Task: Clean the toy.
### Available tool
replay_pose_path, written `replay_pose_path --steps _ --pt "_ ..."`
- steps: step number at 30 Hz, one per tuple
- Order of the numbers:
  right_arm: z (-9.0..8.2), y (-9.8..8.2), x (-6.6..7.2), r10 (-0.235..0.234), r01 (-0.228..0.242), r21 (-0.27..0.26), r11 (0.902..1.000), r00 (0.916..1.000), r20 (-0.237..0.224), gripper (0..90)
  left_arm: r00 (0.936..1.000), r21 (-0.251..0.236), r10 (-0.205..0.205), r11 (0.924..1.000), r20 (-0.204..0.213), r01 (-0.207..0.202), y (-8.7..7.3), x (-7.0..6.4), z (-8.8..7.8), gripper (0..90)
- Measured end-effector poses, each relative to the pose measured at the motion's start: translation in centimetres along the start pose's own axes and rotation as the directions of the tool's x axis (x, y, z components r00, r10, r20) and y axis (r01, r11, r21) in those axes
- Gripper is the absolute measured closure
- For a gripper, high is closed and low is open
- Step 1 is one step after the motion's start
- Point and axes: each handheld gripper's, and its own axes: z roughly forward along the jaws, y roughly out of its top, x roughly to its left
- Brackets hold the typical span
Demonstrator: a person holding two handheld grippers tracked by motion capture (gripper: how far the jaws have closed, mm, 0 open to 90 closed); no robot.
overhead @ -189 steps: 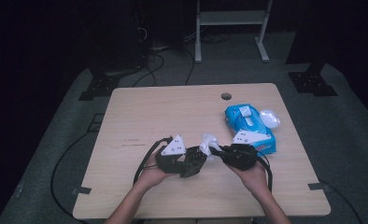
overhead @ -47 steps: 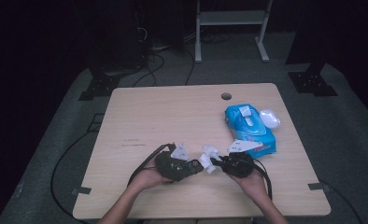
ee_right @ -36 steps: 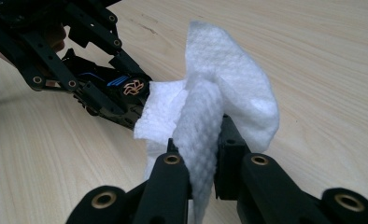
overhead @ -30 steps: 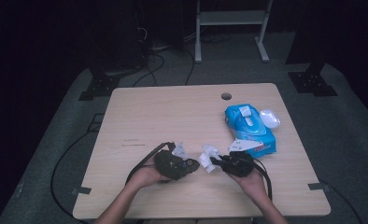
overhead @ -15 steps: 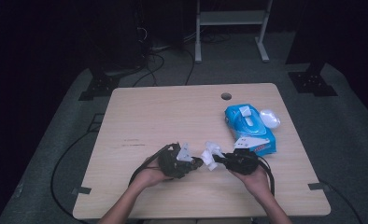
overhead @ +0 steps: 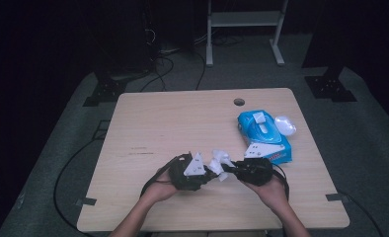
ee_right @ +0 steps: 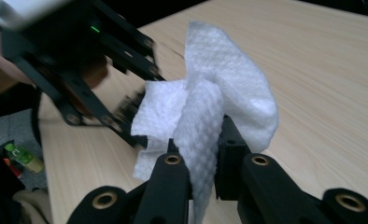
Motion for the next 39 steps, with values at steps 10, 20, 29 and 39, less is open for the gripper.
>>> replay_pose_path --steps 10,20,29,39 --pt "0.4 1.6 2.0 -0.055 0.051 -0.044 0.9977 0.9948 -0.086 83.7 0.9998 -0.026 0.022 0.9994 0.003 -0.022 0.3 -0.5 0.0 59.0" --pt "0.2 0.6 0.7 -0.001 -0.001 -0.035 0.9994 0.9988 -0.048 83.7 0.9997 -0.078 -0.018 0.9968 0.019 0.019 0.0 0.0 -0.6 63.9" --pt "1.0 -1.5 -0.9 0.077 -0.077 0.008 0.997 0.9962 -0.04 83.6 0.9994 -0.089 -0.029 0.9955 0.02 0.031 -0.3 0.2 -0.8 64.4" --pt "1.2 -1.9 -1.4 0.119 -0.121 -0.015 0.9926 0.9892 -0.085 83.6 0.9989 -0.096 -0.039 0.9945 0.025 0.042 -0.2 0.3 -0.9 64.5"
